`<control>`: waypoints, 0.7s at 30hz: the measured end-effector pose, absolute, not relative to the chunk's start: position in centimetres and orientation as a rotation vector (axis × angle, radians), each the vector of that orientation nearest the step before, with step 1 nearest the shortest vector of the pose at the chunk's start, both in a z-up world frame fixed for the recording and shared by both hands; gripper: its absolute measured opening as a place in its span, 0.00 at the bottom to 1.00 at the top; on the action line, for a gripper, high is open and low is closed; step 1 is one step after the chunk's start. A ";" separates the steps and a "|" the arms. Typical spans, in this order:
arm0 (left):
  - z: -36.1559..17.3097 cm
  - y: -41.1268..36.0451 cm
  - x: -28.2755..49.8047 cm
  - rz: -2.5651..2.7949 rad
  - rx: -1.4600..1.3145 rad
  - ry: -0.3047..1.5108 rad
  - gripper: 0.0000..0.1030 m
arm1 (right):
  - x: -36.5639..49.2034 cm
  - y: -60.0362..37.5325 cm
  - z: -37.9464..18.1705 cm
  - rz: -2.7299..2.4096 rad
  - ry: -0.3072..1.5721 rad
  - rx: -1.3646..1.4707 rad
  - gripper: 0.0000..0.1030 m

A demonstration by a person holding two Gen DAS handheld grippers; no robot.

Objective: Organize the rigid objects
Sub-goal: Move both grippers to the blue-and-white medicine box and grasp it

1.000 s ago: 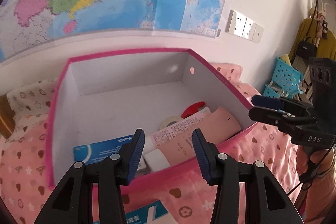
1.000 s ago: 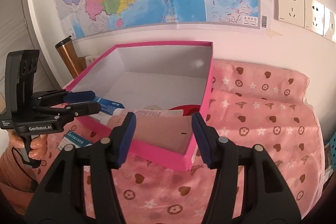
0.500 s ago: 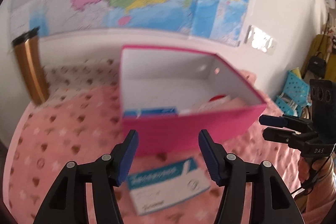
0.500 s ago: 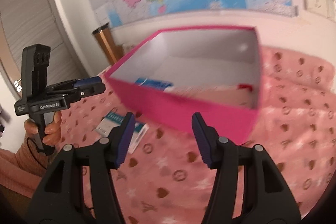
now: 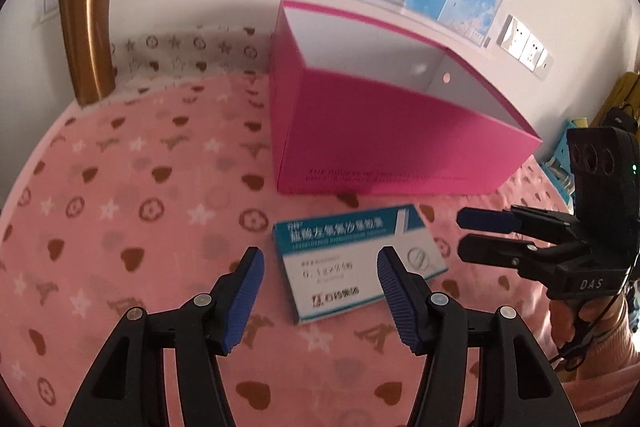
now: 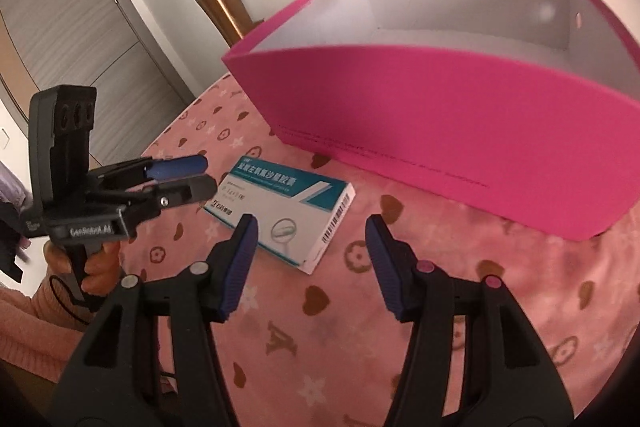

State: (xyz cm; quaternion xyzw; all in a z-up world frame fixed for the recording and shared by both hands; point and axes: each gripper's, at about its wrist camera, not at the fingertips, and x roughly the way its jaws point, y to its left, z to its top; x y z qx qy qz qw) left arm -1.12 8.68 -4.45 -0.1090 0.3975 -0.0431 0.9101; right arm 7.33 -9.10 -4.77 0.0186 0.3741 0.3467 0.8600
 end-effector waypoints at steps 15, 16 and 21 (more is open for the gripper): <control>-6.0 8.3 -1.3 -0.162 -0.263 0.871 0.47 | 9.3 -7.7 -6.4 0.730 0.843 0.092 0.51; -6.0 8.3 -1.3 -0.163 -0.264 0.870 0.47 | 9.4 -7.6 -6.5 0.731 0.846 0.094 0.50; -6.0 8.4 -1.2 -0.165 -0.268 0.873 0.47 | 9.6 -7.4 -6.7 0.725 0.855 0.099 0.49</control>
